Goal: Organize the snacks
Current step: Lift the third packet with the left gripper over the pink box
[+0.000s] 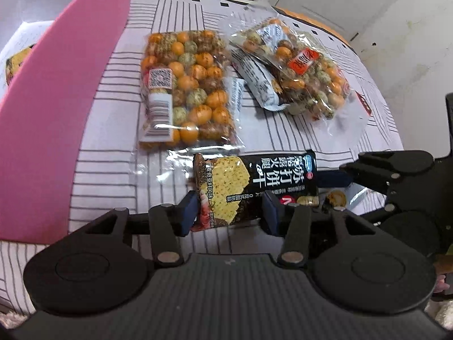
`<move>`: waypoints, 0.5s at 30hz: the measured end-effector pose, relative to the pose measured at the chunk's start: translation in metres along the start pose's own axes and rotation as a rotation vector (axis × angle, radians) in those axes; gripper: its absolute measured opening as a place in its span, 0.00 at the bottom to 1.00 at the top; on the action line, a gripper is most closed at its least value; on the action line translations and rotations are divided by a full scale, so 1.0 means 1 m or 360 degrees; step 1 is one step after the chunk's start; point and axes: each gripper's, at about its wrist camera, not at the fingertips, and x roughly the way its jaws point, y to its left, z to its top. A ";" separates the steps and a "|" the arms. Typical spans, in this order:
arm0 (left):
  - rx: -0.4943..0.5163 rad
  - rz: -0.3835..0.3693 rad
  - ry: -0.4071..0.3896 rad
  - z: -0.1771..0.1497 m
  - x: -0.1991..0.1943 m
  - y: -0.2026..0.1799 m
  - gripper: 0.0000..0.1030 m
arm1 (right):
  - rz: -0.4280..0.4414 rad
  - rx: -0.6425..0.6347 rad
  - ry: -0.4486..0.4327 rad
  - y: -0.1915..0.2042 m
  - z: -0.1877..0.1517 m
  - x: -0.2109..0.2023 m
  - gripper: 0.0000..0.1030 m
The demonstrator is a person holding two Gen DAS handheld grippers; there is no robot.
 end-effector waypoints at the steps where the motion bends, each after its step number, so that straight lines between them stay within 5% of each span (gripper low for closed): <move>1: -0.0011 -0.0008 0.0002 -0.001 0.000 0.000 0.46 | 0.0000 0.0005 -0.0003 0.000 0.000 0.000 0.75; 15: -0.0077 -0.0106 0.0059 -0.009 -0.041 -0.002 0.46 | 0.0047 -0.0029 -0.0037 0.028 -0.009 -0.041 0.83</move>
